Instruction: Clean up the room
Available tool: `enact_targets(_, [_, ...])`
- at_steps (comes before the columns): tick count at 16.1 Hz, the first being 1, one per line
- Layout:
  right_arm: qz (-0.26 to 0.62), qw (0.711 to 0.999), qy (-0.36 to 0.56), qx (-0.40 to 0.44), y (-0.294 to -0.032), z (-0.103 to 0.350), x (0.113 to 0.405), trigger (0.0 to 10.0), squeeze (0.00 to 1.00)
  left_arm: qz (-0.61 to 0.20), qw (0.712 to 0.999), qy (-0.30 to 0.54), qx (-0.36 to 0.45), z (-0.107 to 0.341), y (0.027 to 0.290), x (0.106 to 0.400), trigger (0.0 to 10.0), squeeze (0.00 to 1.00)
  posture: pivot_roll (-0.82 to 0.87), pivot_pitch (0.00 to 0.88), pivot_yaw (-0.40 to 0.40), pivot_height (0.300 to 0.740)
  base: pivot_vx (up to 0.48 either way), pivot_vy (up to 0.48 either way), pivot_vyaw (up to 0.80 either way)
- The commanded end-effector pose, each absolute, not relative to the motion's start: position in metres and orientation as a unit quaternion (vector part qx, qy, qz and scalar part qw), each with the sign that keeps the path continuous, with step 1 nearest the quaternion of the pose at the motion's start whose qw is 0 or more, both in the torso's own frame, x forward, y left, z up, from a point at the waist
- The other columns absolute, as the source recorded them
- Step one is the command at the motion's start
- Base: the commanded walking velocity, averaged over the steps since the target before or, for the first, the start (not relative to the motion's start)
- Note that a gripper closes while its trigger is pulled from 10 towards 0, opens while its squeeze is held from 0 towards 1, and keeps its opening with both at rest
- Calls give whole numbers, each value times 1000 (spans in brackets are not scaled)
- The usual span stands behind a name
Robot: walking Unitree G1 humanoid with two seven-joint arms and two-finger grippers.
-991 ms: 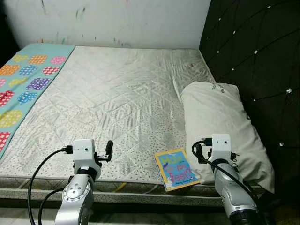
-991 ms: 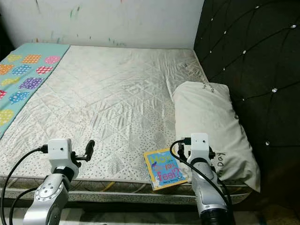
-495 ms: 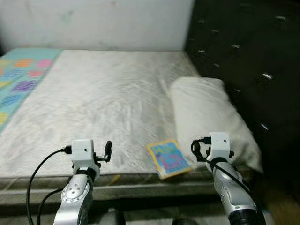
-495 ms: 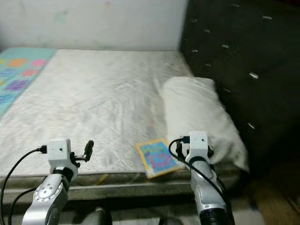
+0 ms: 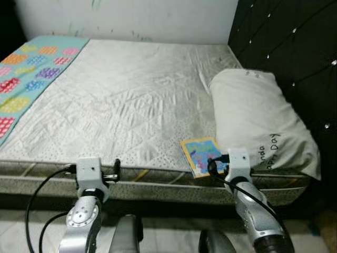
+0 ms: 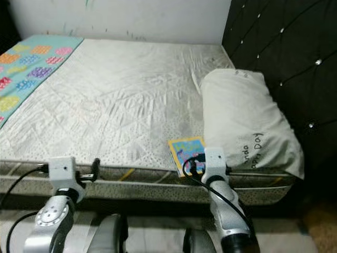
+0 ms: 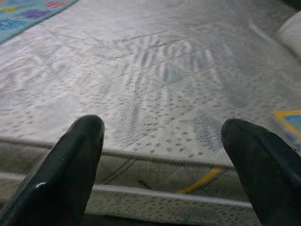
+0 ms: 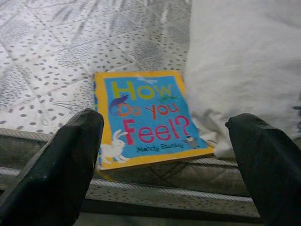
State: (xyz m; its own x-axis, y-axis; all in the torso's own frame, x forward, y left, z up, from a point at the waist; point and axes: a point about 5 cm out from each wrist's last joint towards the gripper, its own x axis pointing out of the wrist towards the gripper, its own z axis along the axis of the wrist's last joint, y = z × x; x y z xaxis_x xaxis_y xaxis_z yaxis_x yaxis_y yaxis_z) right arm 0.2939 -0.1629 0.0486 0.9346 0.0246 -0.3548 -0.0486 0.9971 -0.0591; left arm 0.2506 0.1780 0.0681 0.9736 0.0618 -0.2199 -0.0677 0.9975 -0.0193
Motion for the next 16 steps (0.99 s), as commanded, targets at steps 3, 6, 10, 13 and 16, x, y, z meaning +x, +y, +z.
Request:
enact_targets(3, [39, 985, 163, -42, -158, 54, 297, 10000, 0, 36, 994, 102, -28, 73, 182, 253, 10000, 0, -74, 0, -16, 609, 0, 0, 0])
enact_targets(6, [47, 985, 160, -39, -156, 54, 297, 10000, 0, 37, 993, 105, -29, 72, 181, 254, 10000, 0, -74, 0, -17, 599, 0, 0, 0])
enact_targets(10, [51, 985, 160, -38, -155, 54, 298, 10000, 0, 37, 993, 107, -33, 72, 180, 254, 10000, 0, -74, 0, -20, 585, 0, 0, 0])
enact_targets(13, [62, 985, 159, -35, -153, 55, 298, 10000, 0, 32, 994, 102, -33, 73, 179, 254, 10000, 0, -75, 0, -20, 585, 0, 0, 0])
enact_targets(16, [85, 982, 161, -49, -149, 54, 297, 10000, 0, 27, 994, 100, -33, 74, 178, 254, 10000, 0, -78, 0, -19, 585, 213, 0, 0])
